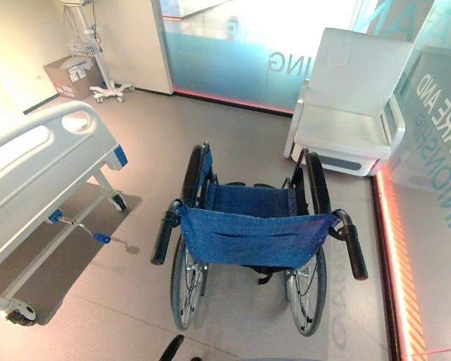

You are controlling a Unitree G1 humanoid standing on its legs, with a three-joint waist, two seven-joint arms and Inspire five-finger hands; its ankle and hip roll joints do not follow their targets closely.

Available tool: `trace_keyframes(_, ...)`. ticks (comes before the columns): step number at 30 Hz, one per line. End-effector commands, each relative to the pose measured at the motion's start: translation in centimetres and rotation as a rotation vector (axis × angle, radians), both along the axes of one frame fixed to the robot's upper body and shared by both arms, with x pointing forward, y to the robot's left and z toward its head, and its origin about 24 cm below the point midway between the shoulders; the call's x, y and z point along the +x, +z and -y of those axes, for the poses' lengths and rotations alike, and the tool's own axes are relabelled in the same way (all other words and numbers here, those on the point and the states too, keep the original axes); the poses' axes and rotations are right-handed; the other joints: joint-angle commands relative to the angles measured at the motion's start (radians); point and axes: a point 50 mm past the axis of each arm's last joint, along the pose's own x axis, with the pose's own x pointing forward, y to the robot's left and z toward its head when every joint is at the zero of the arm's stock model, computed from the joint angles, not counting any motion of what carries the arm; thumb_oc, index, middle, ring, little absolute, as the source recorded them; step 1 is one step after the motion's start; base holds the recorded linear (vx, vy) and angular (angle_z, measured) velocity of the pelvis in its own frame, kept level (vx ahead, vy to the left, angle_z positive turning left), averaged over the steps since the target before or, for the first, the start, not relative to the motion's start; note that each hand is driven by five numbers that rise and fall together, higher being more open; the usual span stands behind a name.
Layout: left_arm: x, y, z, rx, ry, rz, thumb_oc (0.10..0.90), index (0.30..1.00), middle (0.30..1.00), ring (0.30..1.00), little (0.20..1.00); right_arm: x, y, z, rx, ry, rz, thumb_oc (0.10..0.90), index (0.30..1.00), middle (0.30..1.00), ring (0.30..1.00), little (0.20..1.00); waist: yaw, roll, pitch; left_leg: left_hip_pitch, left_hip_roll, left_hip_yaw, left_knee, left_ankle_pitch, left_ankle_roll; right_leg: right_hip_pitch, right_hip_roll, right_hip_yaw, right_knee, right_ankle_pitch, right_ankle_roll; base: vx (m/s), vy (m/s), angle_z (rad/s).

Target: Push the wheelchair next to the bed

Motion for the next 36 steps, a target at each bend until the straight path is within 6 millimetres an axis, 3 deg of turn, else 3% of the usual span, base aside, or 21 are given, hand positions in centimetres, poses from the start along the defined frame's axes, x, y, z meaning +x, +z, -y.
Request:
trace_keyframes(1,0.4,-0.4,1.5,-0.06,-0.043,-0.042,0.8,0.9,0.9,0.9,0.9,2.0,-0.4,-3.1,0.118,0.011,0.04,0.8,0.9,0.9,0.9,0.9,0.009,0.035,0.024,0.018,-0.03,0.076,0.01,-0.046,0.029,-0.024,-0.018,-0.043,0.002,0.051,-0.014,0.0,0.0,0.0)
trace_keyframes(14,-0.2,-0.4,1.5,-0.058,-0.032,-0.052,0.8,0.9,0.9,0.9,0.9,1.6,-0.5,-3.2,0.123,-0.008,0.036,0.8,0.9,0.9,0.9,0.9,0.014,0.027,0.017,0.023,-0.026,0.076,0.01,-0.052,0.029,-0.018,-0.015,-0.046,0.002,0.046,-0.015,0.01,-0.001,0.0)
trace_keyframes(26,0.7,-0.1,0.1,0.055,0.095,-0.005,0.8,0.9,0.9,0.9,0.9,1.7,-0.4,-2.4,0.06,-0.043,0.058,0.8,0.9,0.9,0.9,0.9,0.01,0.029,0.012,0.027,-0.029,0.074,0.01,-0.052,0.029,-0.015,-0.015,-0.038,0.002,0.044,-0.016,0.0,0.0,0.0)
trace_keyframes(31,1.6,0.4,-1.5,0.115,0.16,0.055,0.8,0.9,0.9,0.9,0.9,2.6,0.0,-0.8,-0.002,-0.183,0.125,0.8,0.9,0.9,0.9,0.9,0.006,0.029,0.014,0.031,-0.027,0.077,0.01,-0.05,0.027,-0.012,-0.016,-0.036,0.002,0.046,-0.014,0.0,0.0,0.0)
trace_keyframes(36,3.5,2.2,-5.5,0.203,0.209,0.182,0.8,0.9,0.9,0.9,0.9,5.0,1.8,3.3,-0.079,-0.335,0.302,0.8,0.9,0.9,0.9,0.9,0.0,0.033,0.018,0.03,-0.025,0.085,0.01,-0.047,0.031,-0.018,-0.013,-0.027,0.002,0.049,-0.012,0.0,0.0,0.0)
